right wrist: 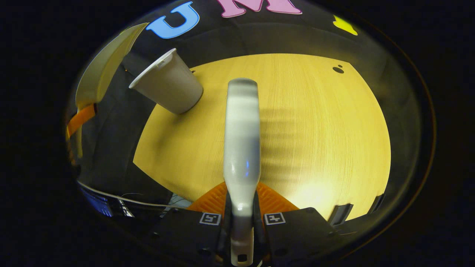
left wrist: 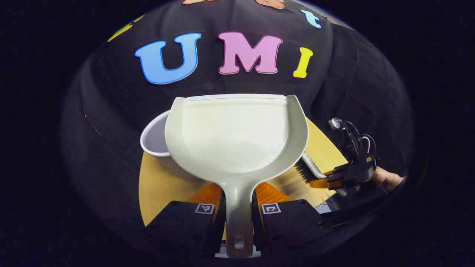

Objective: Pick up the small broom and dustpan from the desktop, sweep the trash into the dustpan with the broom, and then empty the trash into the garbage bin.

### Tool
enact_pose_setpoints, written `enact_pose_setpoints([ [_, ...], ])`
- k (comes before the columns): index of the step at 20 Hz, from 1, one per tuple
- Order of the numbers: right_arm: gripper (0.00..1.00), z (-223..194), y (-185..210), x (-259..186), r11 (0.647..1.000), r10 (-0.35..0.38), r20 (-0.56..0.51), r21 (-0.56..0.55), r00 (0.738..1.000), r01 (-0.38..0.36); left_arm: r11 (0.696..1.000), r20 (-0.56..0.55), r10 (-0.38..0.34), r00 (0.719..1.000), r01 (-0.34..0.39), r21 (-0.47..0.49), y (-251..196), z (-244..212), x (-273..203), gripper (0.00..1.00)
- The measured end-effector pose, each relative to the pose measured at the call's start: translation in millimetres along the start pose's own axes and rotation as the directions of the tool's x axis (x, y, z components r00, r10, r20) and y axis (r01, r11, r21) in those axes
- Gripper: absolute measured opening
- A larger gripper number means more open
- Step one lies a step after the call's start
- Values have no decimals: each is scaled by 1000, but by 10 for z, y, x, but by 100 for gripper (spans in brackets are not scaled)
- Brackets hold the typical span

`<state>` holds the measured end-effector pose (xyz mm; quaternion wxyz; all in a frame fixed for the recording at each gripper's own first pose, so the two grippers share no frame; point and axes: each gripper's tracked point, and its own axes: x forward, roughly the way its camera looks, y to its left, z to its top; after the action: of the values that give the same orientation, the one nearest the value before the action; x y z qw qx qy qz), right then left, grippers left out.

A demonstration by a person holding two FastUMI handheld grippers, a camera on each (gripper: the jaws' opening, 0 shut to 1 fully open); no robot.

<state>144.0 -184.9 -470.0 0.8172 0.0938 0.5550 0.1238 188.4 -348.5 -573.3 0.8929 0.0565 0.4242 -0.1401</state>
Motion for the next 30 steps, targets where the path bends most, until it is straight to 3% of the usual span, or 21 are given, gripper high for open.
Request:
enact_pose_setpoints([
  [2, 28, -75, -23, 146, 1000, -14, -37, 15, 999, 14, 1000, -58, -16, 998, 15, -11, -184, -266, 159, 30],
  [6, 28, -252, -158, 526, 998, -60, -108, 7, 992, 61, 986, -152, -73, 986, 48, -162, -524, -624, 530, 30],
  [8, 28, -304, -169, 693, 997, -74, -143, 12, 987, 76, 978, -201, -45, 979, 2, -209, -543, -713, 672, 30],
  [13, 28, -338, -164, 929, 988, -146, -191, 28, 971, 154, 983, -276, 90, 957, -130, -129, -383, -928, 866, 30],
  [18, 28, -342, -95, 977, 983, -148, -202, 80, 968, 167, 965, -396, 15, 918, -117, -236, -487, -1102, 794, 30],
  [21, 29, -350, -121, 953, 980, -158, -229, 84, 961, 181, 967, -410, 32, 912, -133, -220, -481, -1105, 809, 30],
  [25, 30, -335, -87, 923, 977, -164, -235, 96, 958, 190, 958, -477, 19, 879, -153, -244, -504, -1135, 882, 31],
  [26, 41, -327, -92, 947, 976, -167, -230, 96, 959, 194, 955, -475, 12, 880, -151, -256, -500, -1124, 876, 31],
  [27, 38, -321, -102, 946, 977, -164, -225, 100, 960, 190, 955, -468, 0, 884, -139, -263, -502, -1130, 879, 31],
  [28, 47, -313, -119, 928, 976, -164, -222, 107, 961, 192, 955, -460, -17, 888, -121, -269, -532, -1111, 866, 34],
  [29, 47, -297, -91, 889, 975, -158, -216, 119, 964, 186, 957, -454, -32, 890, -104, -272, -567, -1076, 832, 41],
  [30, 70, -277, -60, 865, 976, -146, -209, 128, 967, 176, 958, -454, -36, 890, -99, -270, -578, -1070, 813, 69],
])
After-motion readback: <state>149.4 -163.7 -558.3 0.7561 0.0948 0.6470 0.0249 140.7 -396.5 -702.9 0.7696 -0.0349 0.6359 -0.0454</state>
